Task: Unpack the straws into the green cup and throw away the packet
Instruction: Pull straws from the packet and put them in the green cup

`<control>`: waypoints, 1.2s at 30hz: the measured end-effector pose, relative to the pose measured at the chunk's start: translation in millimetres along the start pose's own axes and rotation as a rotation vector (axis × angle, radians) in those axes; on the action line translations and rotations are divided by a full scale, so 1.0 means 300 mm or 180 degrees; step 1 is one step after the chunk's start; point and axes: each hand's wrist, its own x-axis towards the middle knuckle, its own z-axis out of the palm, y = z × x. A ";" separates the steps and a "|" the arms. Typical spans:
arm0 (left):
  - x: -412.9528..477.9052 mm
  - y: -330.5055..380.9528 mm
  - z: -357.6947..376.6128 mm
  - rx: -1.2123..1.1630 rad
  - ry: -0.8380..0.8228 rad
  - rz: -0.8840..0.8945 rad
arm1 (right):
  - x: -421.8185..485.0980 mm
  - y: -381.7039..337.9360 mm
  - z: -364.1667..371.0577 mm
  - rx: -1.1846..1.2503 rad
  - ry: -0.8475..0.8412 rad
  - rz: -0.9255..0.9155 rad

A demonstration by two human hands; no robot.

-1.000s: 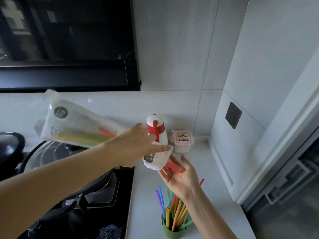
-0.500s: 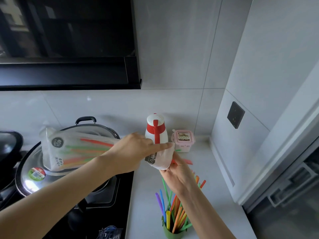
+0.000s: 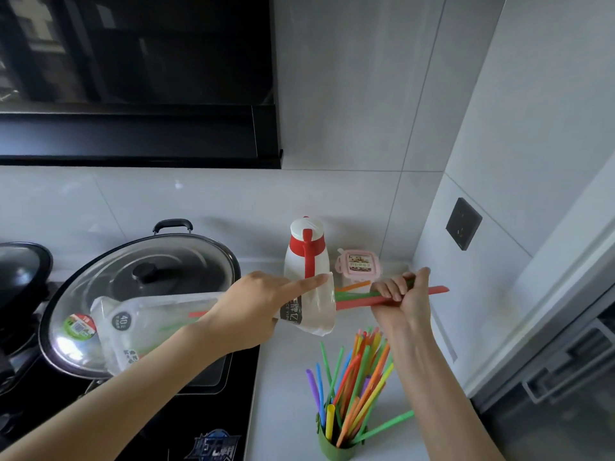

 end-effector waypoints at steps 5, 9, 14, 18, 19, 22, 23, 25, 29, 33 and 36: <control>0.000 0.034 0.008 -0.0234 0.0161 -0.0142 | -0.035 0.025 0.007 -0.0111 -0.0012 -0.0112; 0.006 0.071 0.016 -0.0390 0.0269 -0.0224 | -0.074 0.081 0.018 -0.0391 -0.0028 -0.0236; 0.013 0.094 0.036 -0.0363 0.0319 -0.0237 | -0.139 0.101 0.033 -0.0428 -0.0222 -0.0319; 0.017 0.097 0.039 -0.0415 0.0434 -0.0251 | -0.182 0.099 0.039 -0.0488 -0.0439 -0.0239; 0.016 0.097 0.040 -0.0425 0.0451 -0.0244 | -0.185 0.101 0.042 -0.0531 -0.0476 -0.0234; 0.016 0.096 0.045 -0.0416 0.0411 -0.0232 | -0.172 0.107 0.047 -0.0586 -0.0276 -0.0311; 0.014 0.096 0.044 -0.0362 0.0374 -0.0205 | -0.163 0.104 0.047 -0.0595 -0.0202 -0.0336; 0.002 0.093 0.044 -0.0251 0.0309 -0.0129 | -0.145 0.086 0.044 -0.0578 -0.0195 -0.0327; -0.048 0.065 0.048 -0.0176 0.0199 -0.0101 | -0.114 0.002 0.032 -0.0522 -0.0266 -0.0383; -0.118 0.011 0.041 -0.0126 0.0170 -0.0337 | -0.080 -0.122 0.025 -0.0442 -0.0194 -0.0559; -0.151 -0.038 0.031 -0.0045 0.0175 -0.0523 | -0.060 -0.221 0.023 -0.0437 -0.0178 -0.0713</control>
